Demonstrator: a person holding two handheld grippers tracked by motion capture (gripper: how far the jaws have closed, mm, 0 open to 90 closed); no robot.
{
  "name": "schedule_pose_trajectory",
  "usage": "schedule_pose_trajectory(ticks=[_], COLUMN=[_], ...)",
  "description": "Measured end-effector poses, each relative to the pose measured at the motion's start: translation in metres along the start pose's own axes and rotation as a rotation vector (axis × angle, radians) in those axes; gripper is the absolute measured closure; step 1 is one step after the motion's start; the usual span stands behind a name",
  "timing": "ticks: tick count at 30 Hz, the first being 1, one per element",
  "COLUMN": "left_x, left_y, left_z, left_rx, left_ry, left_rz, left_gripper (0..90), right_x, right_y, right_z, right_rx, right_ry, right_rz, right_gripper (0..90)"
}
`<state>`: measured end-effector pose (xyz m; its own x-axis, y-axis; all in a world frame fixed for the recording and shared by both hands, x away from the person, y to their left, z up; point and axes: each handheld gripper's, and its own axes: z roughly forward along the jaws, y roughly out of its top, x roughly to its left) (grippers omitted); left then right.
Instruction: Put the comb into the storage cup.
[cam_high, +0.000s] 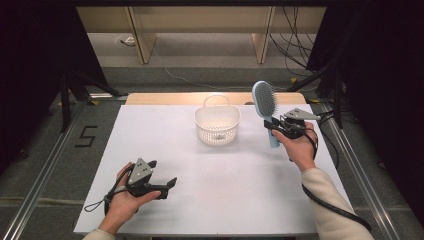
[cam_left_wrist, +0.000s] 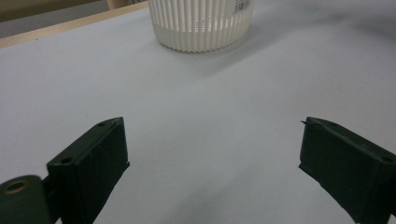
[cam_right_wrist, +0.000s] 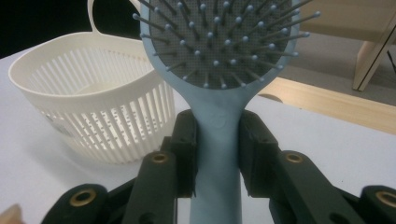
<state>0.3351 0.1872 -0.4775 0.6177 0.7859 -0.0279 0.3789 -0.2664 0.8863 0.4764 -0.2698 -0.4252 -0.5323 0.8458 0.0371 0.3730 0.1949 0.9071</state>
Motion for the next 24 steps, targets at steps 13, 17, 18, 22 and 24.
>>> schedule_pose_trajectory(ticks=[13,17,18,22,24], left_x=[0.000,0.000,0.000,0.000,0.000], left_y=[0.000,0.000,0.000,0.000,0.000], left_z=[0.000,0.000,0.000,0.000,0.000], left_rx=[0.000,-0.002,0.000,-0.001,0.000], left_ry=[0.000,0.000,-0.001,0.000,-0.001], left_rz=[0.001,0.000,0.000,0.000,0.001], left_gripper=[7.0,7.0,7.0,7.0,7.0], right_x=[0.002,0.002,0.003,0.003,0.003], right_y=[0.006,0.007,0.008,0.010,0.011], right_z=[-0.001,0.000,0.000,0.000,-0.001], right_rx=[-0.029,-0.035,-0.041,-0.050,-0.054], right_ry=[-0.005,-0.006,-0.008,-0.009,-0.009], right_rz=[0.006,0.006,0.008,0.009,0.012], right_gripper=[70.6,70.6,70.6,70.6,70.6])
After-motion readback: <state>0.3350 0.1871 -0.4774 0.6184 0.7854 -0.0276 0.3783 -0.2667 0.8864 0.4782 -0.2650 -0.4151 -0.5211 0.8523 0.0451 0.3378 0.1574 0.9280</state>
